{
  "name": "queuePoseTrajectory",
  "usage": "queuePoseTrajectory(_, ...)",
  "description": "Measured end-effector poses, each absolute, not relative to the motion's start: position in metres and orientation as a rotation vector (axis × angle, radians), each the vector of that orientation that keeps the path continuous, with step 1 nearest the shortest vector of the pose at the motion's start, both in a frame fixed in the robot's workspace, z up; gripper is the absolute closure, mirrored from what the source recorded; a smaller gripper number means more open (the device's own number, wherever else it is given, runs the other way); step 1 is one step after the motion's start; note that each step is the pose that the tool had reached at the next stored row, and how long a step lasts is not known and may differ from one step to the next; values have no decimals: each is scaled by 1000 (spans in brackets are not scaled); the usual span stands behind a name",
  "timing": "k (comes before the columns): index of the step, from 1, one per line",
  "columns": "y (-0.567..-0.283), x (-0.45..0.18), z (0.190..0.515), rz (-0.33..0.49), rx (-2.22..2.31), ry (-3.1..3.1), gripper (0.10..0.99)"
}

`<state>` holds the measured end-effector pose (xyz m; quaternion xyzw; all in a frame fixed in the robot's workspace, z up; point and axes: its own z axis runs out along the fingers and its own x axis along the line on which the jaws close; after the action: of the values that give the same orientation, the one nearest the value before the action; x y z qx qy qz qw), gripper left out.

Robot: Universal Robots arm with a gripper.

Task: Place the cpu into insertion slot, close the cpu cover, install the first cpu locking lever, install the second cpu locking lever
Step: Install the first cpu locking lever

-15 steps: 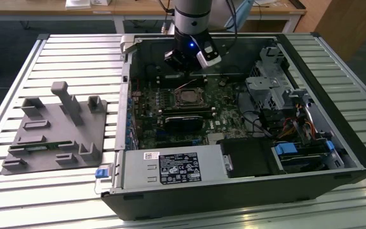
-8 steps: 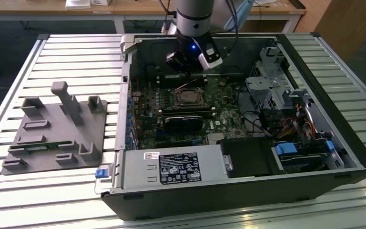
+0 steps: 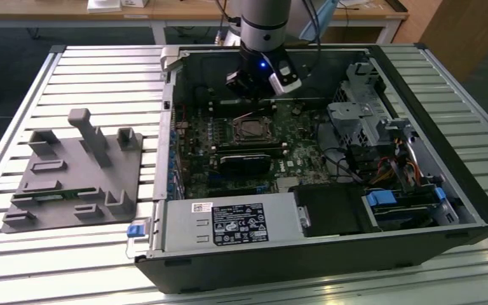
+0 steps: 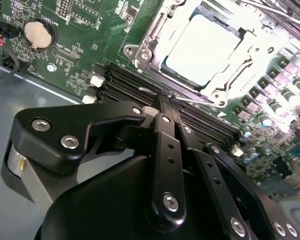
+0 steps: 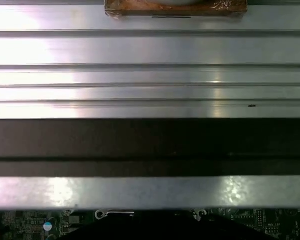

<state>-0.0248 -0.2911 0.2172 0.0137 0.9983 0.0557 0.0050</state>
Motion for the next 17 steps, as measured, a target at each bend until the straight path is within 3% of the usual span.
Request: queuePoseTrajectory(17,-291,-17,201,171,44,3130,980)
